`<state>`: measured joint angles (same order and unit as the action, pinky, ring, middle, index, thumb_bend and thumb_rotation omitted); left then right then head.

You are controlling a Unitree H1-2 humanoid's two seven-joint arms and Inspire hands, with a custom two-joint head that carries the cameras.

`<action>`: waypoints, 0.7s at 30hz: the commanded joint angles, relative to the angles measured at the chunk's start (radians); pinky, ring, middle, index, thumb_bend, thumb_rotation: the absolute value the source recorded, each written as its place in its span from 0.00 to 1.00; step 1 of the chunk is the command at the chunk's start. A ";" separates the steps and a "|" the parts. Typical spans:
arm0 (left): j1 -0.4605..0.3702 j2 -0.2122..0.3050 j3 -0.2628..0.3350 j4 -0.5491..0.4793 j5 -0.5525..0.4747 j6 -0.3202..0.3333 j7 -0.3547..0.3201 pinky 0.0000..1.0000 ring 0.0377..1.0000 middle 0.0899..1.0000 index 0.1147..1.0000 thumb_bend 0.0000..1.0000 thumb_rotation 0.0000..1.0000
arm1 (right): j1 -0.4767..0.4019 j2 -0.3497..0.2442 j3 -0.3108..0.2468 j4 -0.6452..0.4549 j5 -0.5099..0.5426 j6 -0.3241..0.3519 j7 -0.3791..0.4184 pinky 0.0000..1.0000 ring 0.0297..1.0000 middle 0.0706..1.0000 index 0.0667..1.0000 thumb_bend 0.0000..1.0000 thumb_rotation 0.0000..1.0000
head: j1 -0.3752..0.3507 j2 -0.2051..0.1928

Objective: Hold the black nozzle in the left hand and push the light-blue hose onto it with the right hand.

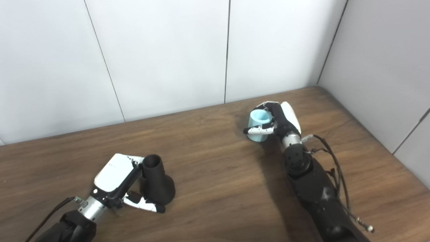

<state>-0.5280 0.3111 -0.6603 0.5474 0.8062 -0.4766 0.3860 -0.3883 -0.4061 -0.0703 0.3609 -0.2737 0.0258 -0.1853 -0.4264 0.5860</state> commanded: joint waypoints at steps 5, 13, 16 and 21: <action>0.141 0.040 -0.028 0.082 0.021 0.008 -0.036 0.35 0.39 0.40 0.46 0.50 0.00 | -0.035 0.040 -0.017 -0.325 0.048 0.066 0.056 0.33 0.36 0.43 0.52 0.51 0.00 | 0.025 0.010; 0.135 0.023 -0.026 0.084 0.038 0.013 -0.037 0.34 0.39 0.41 0.46 0.50 0.00 | -0.075 0.091 0.031 -0.615 0.114 0.201 0.198 0.33 0.38 0.45 0.48 0.52 0.00 | 0.077 0.013; 0.139 0.014 -0.019 0.070 0.043 0.035 -0.058 0.35 0.39 0.41 0.46 0.50 0.00 | -0.094 0.103 0.058 -0.672 0.112 0.250 0.234 0.34 0.39 0.46 0.47 0.52 0.00 | 0.111 0.017; 0.143 -0.003 -0.015 0.057 0.058 0.042 -0.064 0.33 0.38 0.40 0.46 0.50 0.00 | -0.124 0.108 0.104 -0.757 0.120 0.364 0.309 0.37 0.42 0.45 0.46 0.52 0.00 | 0.169 0.026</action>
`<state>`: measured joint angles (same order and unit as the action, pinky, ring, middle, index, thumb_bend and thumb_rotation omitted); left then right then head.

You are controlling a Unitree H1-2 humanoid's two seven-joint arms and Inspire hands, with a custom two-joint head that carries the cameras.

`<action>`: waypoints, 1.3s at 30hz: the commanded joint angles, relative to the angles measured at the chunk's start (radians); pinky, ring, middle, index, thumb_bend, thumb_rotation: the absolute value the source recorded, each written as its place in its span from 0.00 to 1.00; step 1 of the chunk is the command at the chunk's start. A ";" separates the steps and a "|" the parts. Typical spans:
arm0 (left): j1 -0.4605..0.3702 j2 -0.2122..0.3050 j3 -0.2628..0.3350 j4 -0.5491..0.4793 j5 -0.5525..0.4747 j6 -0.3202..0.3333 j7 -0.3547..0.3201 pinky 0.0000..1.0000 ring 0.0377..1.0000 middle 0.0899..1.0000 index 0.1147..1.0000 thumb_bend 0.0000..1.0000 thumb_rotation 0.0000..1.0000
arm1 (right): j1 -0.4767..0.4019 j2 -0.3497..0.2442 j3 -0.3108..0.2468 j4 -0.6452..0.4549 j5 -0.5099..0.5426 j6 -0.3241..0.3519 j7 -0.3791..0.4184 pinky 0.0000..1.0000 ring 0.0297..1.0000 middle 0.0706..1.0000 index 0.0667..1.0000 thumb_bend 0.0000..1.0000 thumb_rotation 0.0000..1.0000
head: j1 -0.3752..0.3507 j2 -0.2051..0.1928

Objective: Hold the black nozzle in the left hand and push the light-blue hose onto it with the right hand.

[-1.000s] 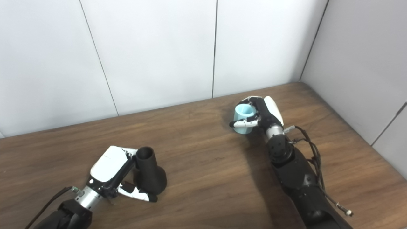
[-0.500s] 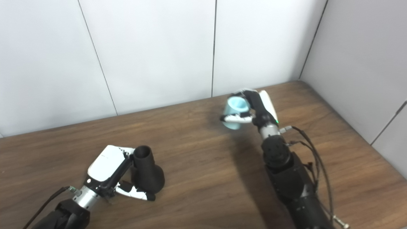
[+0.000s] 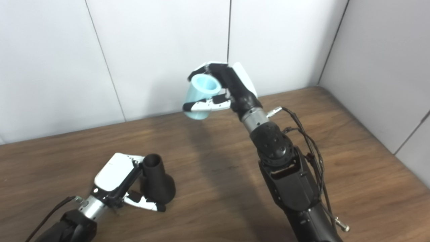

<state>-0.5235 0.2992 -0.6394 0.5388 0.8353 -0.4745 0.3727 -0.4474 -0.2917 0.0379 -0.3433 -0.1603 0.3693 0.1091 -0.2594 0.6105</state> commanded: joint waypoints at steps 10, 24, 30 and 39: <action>0.150 -0.032 -0.024 0.027 0.043 0.070 -0.088 0.32 0.38 0.39 0.46 0.50 0.00 | -0.112 0.005 0.061 -0.087 -0.024 0.101 0.186 0.39 0.43 0.44 0.46 0.52 0.00 | 0.124 0.037; 0.146 -0.059 -0.025 0.005 0.058 0.114 -0.102 0.34 0.39 0.40 0.45 0.50 0.00 | -0.128 0.035 0.140 -0.015 -0.120 0.084 0.234 0.32 0.40 0.42 0.48 0.52 0.00 | 0.176 0.058; 0.138 -0.067 -0.026 0.003 0.061 0.113 -0.103 0.36 0.39 0.39 0.44 0.50 0.00 | -0.117 0.052 0.150 0.002 -0.128 0.097 0.240 0.33 0.40 0.43 0.48 0.52 0.00 | 0.192 0.063; 0.131 -0.063 -0.024 -0.009 0.072 0.125 -0.111 0.35 0.39 0.40 0.44 0.50 0.00 | -0.098 0.040 0.171 0.031 -0.122 0.051 0.241 0.27 0.37 0.41 0.51 0.51 0.00 | 0.196 0.071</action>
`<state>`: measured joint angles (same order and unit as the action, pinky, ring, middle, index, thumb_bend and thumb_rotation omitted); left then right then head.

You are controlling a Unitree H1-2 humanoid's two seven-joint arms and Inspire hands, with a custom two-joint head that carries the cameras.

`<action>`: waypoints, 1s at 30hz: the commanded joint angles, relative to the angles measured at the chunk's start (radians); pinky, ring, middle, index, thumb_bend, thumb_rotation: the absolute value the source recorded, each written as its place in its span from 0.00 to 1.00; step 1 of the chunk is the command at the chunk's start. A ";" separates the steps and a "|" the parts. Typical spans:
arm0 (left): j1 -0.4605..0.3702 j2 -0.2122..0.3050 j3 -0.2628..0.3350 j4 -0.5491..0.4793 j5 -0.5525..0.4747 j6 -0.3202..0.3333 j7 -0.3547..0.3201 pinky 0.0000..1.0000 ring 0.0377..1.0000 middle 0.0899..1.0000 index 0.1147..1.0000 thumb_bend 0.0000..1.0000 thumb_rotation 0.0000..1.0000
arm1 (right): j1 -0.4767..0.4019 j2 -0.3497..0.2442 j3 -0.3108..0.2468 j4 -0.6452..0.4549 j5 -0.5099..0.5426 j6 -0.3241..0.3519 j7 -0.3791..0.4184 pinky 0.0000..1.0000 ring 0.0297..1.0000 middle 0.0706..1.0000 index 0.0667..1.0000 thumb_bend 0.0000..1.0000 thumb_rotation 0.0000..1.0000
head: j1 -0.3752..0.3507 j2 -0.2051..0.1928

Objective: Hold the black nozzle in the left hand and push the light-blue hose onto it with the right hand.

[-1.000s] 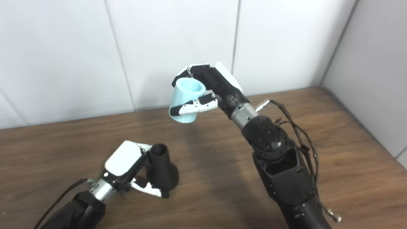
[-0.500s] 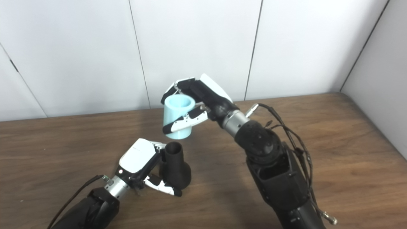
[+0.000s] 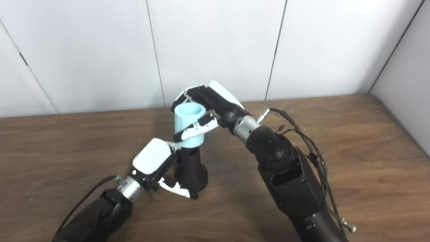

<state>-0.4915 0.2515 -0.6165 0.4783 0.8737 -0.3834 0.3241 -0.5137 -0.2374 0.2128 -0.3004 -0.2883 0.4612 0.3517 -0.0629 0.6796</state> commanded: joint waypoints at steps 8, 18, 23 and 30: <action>0.095 -0.011 -0.047 0.050 0.034 0.031 -0.061 0.35 0.40 0.40 0.44 0.50 0.00 | -0.011 -0.040 0.026 -0.009 -0.011 -0.075 0.005 0.30 0.38 0.42 0.49 0.52 0.00 | -0.002 0.009; 0.096 -0.008 -0.045 0.046 0.031 0.032 -0.070 0.35 0.40 0.40 0.44 0.50 0.00 | 0.021 -0.064 0.048 -0.024 -0.011 -0.135 0.015 0.29 0.38 0.43 0.49 0.52 0.00 | -0.001 0.015; 0.096 -0.008 -0.044 0.049 0.030 0.032 -0.068 0.34 0.39 0.40 0.45 0.50 0.00 | 0.025 -0.068 0.048 -0.029 -0.010 -0.140 0.013 0.30 0.38 0.43 0.49 0.52 0.00 | -0.003 0.017; 0.097 -0.008 -0.042 0.044 0.026 0.035 -0.079 0.35 0.40 0.40 0.46 0.50 0.00 | 0.035 -0.060 0.053 -0.044 -0.011 -0.125 0.015 0.30 0.37 0.43 0.49 0.52 0.00 | 0.002 0.024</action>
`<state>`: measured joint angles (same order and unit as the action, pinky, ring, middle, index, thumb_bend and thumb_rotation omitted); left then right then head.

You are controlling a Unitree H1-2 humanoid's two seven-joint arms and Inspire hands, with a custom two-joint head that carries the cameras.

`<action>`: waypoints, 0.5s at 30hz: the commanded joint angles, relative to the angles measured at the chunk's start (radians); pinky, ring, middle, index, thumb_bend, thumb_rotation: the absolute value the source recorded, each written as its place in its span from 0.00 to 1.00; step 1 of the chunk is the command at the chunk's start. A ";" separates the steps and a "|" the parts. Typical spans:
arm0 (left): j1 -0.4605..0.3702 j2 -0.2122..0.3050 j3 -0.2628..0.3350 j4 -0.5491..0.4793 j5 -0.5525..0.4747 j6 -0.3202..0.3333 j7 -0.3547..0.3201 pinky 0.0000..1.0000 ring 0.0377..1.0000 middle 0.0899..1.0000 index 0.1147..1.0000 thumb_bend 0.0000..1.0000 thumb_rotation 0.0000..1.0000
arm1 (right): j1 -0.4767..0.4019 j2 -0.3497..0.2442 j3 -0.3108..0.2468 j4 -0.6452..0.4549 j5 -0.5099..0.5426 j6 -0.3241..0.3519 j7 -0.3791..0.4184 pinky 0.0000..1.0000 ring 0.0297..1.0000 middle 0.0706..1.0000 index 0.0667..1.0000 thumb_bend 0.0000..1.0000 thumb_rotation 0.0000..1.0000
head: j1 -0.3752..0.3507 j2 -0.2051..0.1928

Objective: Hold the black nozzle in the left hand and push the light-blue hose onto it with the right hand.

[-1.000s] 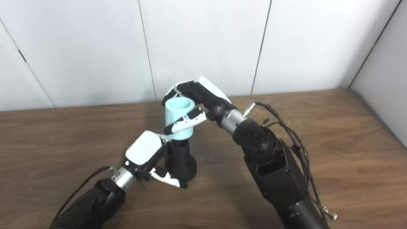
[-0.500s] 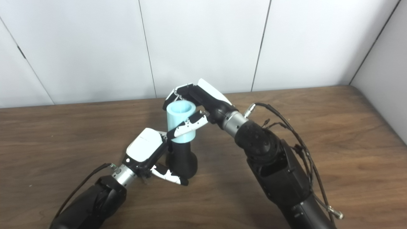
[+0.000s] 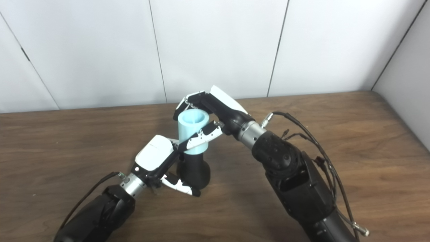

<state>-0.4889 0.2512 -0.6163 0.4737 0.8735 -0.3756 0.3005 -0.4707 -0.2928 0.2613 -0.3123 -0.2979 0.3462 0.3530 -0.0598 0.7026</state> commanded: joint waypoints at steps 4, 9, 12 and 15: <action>0.097 -0.006 -0.039 0.045 0.022 0.028 -0.063 0.34 0.40 0.41 0.46 0.50 0.00 | -0.006 -0.003 0.011 -0.041 -0.009 0.003 0.016 0.29 0.37 0.43 0.49 0.52 0.00 | -0.002 0.005; 0.098 -0.008 -0.035 0.045 0.021 0.029 -0.064 0.35 0.40 0.40 0.44 0.50 0.00 | 0.004 -0.005 0.020 -0.043 -0.019 -0.003 0.013 0.31 0.38 0.43 0.49 0.52 0.00 | 0.001 0.008; 0.098 -0.009 -0.034 0.043 0.021 0.029 -0.064 0.34 0.40 0.40 0.44 0.50 0.00 | 0.017 -0.011 0.025 -0.033 -0.027 -0.044 0.004 0.30 0.37 0.43 0.49 0.52 0.00 | -0.001 0.009; 0.098 -0.009 -0.035 0.042 0.022 0.027 -0.066 0.34 0.40 0.40 0.46 0.50 0.00 | 0.034 -0.020 0.029 -0.015 -0.037 -0.105 -0.006 0.30 0.37 0.43 0.50 0.52 0.00 | 0.001 0.011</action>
<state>-0.4855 0.2509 -0.6116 0.4696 0.8735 -0.3750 0.2917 -0.4360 -0.2958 0.2845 -0.3289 -0.3331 0.2876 0.3446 -0.0583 0.7133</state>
